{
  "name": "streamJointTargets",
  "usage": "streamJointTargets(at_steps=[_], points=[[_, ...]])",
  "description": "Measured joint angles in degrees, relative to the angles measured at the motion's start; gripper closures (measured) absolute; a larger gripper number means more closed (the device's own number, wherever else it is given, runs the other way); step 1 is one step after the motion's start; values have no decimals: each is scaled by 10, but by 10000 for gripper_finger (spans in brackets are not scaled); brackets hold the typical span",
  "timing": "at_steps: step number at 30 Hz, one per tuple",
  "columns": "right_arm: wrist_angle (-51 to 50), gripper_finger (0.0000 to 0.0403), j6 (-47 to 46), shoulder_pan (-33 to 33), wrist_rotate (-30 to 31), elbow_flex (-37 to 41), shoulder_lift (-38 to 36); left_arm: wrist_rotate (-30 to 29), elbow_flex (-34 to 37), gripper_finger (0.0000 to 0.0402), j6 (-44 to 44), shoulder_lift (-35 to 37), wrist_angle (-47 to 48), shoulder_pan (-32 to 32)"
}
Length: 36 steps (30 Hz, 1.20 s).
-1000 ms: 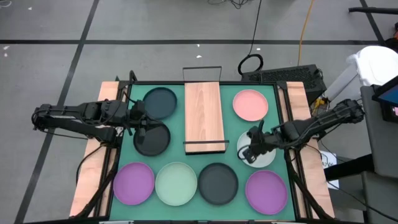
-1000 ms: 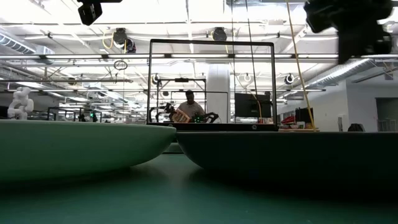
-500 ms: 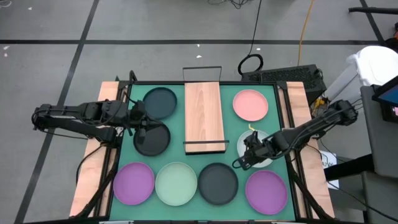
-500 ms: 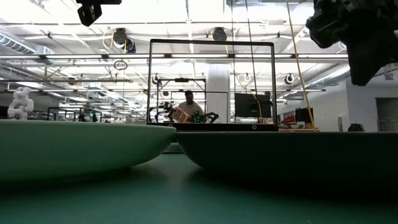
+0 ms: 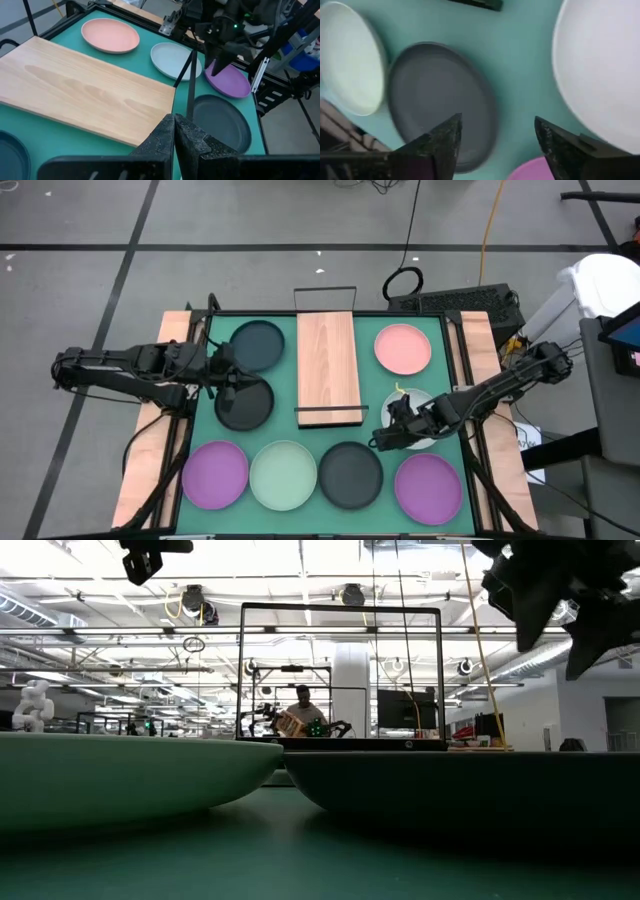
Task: Place and stack plates onto a shelf
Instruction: Put the bottom black plate on the shelf
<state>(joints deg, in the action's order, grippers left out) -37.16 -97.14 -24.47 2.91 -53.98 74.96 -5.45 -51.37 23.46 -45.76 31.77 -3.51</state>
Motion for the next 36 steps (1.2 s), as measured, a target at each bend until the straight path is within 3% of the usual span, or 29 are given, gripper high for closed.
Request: streamJointTargets(at_steps=[18,22,36], points=[[102,172,31,-18,-4,0,108,0,0,387,-2,0,0,0],[101,180,33,-18,-30,0,131,0,0,387,-7,0,0,0],[98,212,65,-18,-30,1,170,0,0,387,-5,0,-2,0]])
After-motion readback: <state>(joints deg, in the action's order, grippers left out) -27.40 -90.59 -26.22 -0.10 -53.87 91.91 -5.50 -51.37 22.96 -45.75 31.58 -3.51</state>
